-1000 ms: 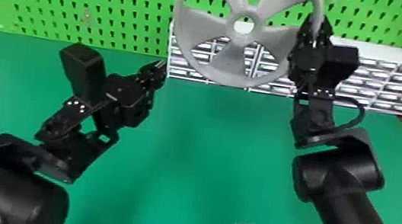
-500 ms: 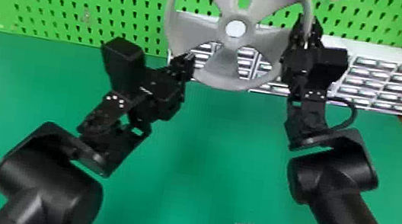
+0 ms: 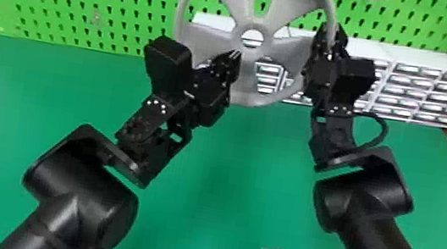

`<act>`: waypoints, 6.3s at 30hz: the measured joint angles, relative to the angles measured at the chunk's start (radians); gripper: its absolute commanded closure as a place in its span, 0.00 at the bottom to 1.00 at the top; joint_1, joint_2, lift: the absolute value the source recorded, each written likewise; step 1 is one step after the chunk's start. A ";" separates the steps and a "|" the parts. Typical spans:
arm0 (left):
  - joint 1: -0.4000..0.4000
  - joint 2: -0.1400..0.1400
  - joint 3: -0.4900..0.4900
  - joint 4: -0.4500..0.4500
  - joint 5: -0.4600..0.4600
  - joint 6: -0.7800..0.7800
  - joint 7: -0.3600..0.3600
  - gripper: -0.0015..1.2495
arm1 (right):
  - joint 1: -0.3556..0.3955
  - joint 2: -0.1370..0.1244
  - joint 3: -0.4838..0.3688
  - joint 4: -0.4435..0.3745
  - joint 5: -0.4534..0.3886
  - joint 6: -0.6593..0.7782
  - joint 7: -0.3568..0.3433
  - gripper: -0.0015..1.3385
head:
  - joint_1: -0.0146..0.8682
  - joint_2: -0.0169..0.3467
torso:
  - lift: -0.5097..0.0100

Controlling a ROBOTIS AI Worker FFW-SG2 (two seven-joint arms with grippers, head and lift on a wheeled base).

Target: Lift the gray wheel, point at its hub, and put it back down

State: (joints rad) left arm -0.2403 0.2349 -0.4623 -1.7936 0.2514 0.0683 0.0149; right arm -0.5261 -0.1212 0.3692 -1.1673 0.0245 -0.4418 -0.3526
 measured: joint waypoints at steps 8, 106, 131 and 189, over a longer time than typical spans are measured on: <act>-0.031 0.000 -0.010 0.046 -0.001 -0.023 0.004 0.98 | 0.012 0.000 0.022 -0.007 0.000 -0.003 0.000 0.99 | 0.80 0.18 | 0.81; 0.062 0.011 0.058 -0.023 0.009 -0.048 -0.020 0.98 | 0.003 -0.020 0.015 -0.022 -0.001 0.073 0.001 0.99 | 0.80 0.18 | 0.81; 0.225 -0.023 0.491 -0.076 -0.033 -0.045 -0.013 0.98 | 0.006 -0.025 0.017 -0.046 -0.007 0.078 0.001 0.99 | 0.80 0.18 | 0.81; 0.234 -0.026 0.531 -0.054 -0.069 -0.018 -0.033 0.98 | -0.040 0.025 -0.013 -0.267 -0.337 1.426 0.138 0.99 | 0.80 0.18 | 0.81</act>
State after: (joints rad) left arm -0.0059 0.2086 0.0684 -1.8479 0.1821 0.0504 -0.0184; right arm -0.5663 -0.0964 0.3567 -1.4348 -0.3124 0.9837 -0.2150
